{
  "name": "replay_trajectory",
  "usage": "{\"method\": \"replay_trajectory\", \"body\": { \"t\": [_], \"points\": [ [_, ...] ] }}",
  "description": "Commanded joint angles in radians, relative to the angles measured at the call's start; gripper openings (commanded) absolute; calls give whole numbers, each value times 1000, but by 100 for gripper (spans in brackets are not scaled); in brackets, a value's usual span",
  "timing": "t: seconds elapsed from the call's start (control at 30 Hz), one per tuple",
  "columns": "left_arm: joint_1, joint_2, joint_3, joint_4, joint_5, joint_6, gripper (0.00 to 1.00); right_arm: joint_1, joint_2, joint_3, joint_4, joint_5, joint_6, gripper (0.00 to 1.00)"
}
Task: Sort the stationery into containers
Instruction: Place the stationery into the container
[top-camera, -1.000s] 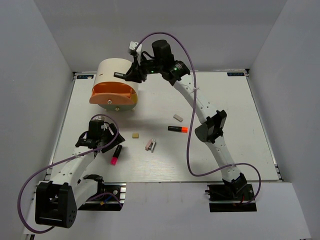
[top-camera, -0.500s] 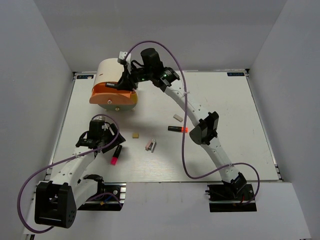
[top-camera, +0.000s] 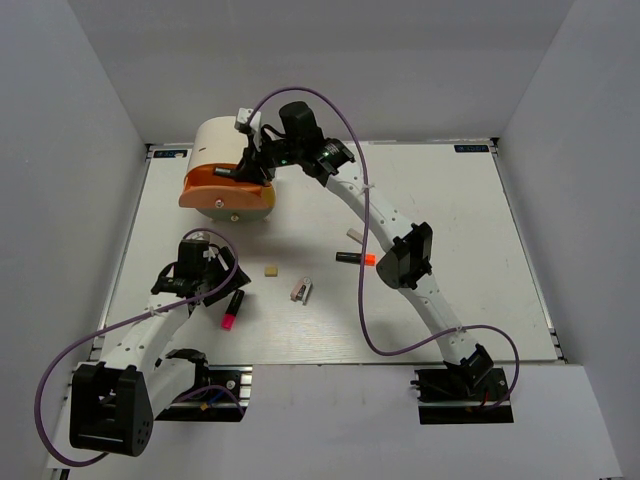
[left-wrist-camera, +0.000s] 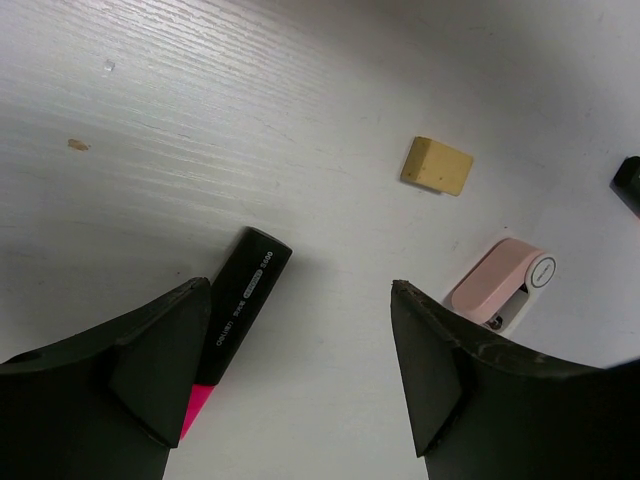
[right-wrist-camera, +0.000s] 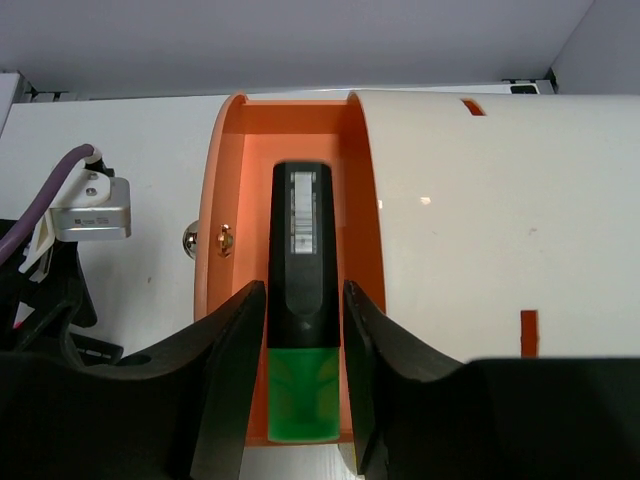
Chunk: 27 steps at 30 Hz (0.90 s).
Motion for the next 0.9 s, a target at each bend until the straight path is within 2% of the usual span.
{"method": "replay_trajectory", "body": {
  "t": [0.0, 0.2, 0.57, 0.87],
  "points": [
    [-6, -8, -5, -11, 0, -4, 82, 6, -12, 2, 44, -13, -10, 43],
    [-15, -8, 5, -11, 0, -4, 82, 5, -15, 6, 45, -10, -16, 48],
    [-15, -18, 5, -11, 10, -4, 82, 2, -82, 39, 27, -4, -18, 48],
    [-15, -38, 14, -11, 10, -4, 82, -2, -177, 39, -31, 111, -25, 46]
  ]
}}
